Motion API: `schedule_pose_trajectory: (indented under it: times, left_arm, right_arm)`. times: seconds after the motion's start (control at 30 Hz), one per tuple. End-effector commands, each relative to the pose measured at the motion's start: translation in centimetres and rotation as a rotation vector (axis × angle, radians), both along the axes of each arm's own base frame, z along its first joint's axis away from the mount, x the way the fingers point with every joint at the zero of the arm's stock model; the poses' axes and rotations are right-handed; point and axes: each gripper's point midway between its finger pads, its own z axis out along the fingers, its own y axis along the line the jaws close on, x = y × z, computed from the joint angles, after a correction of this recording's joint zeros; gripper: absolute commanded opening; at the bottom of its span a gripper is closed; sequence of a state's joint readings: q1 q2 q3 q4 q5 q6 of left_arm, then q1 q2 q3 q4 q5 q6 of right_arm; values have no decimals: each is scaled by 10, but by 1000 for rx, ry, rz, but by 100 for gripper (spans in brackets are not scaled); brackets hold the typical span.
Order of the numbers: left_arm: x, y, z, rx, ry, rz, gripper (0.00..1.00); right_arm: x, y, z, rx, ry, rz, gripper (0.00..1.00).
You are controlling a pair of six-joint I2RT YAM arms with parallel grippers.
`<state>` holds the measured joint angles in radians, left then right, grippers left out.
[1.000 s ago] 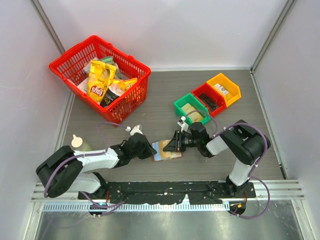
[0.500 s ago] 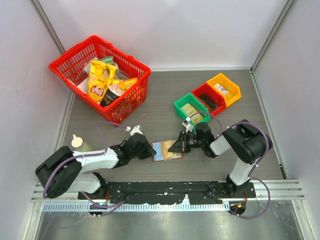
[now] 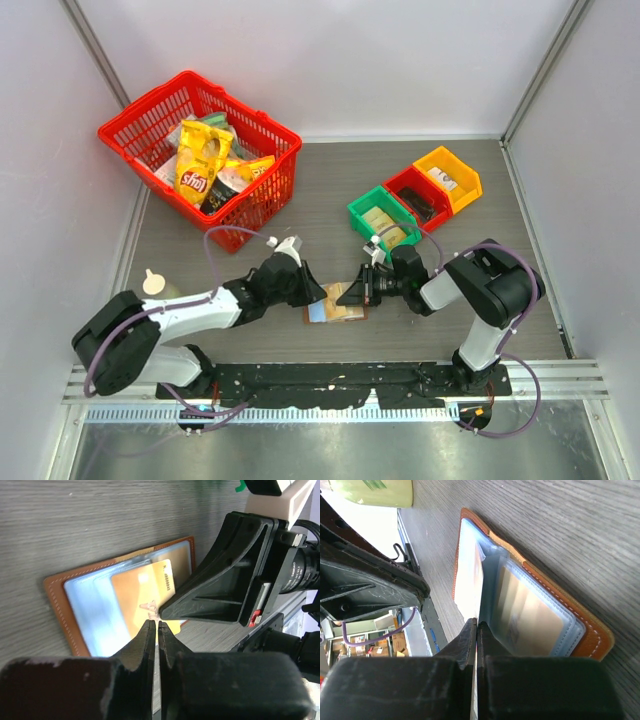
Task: Take the credit cards out of the card holder
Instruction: Remove the credit card from the card holder.
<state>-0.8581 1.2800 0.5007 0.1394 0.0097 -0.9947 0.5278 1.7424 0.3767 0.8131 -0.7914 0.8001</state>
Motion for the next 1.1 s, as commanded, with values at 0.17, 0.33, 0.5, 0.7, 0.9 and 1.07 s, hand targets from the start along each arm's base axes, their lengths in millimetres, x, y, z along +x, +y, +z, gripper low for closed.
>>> schedule_pose_trajectory:
  times: [0.17,0.33,0.5,0.7,0.9,1.07]
  left_arm:
    - [-1,1,-47,138,83,-26,0]
    - [-8,23,-76,217,156,51,0]
    - [-10,33,-83,230,185,89,0]
    - [-11,39,-83,228,191,112,0]
    - [-9,38,-77,224,179,110,0]
    - [-1,31,-53,187,109,92,5]
  right_arm:
    - [7,-1,7,-30,-68,18,1]
    - [9,-9,6,-103,-97,13,1]
    - [10,-26,-3,-206,-98,-4,1]
    - [17,-50,-1,-346,-115,-50,1]
    - [24,-62,24,-415,-183,-80,1]
    - [29,-63,55,-410,-251,-82,1]
